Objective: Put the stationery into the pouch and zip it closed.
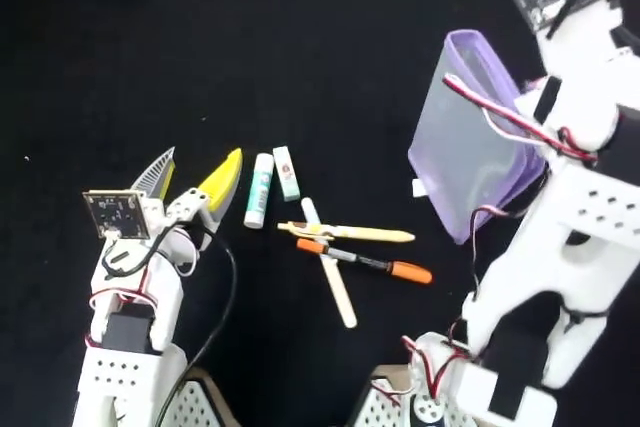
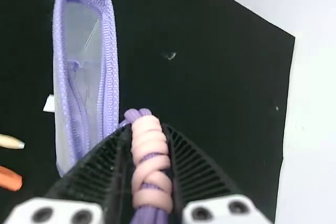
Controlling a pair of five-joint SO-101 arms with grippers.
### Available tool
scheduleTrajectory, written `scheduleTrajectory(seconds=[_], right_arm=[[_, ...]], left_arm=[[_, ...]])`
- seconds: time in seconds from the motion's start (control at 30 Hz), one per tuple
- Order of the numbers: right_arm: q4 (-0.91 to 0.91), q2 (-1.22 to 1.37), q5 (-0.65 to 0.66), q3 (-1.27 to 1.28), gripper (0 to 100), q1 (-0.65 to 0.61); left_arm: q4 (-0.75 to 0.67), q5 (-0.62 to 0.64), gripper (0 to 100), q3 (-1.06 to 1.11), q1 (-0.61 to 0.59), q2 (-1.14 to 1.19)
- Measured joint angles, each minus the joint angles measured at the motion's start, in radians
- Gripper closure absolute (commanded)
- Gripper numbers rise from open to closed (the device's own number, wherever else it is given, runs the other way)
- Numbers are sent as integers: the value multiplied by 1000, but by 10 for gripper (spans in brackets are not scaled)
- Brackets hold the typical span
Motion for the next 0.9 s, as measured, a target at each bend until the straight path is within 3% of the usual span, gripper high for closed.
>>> scheduleTrajectory(seconds=[0.33, 0.47, 0.67, 0.9], right_arm=[[0, -150, 17, 146, 988, -41], [0, -150, 17, 163, 988, -49], [0, -152, 17, 187, 988, -52], [0, -152, 17, 232, 988, -52]], left_arm=[[336, 52, 710, -230, 6, 5], [420, 57, 710, -333, 6, 107], [569, 57, 710, -641, 8, 555], [856, 57, 710, -1111, 91, 1175]])
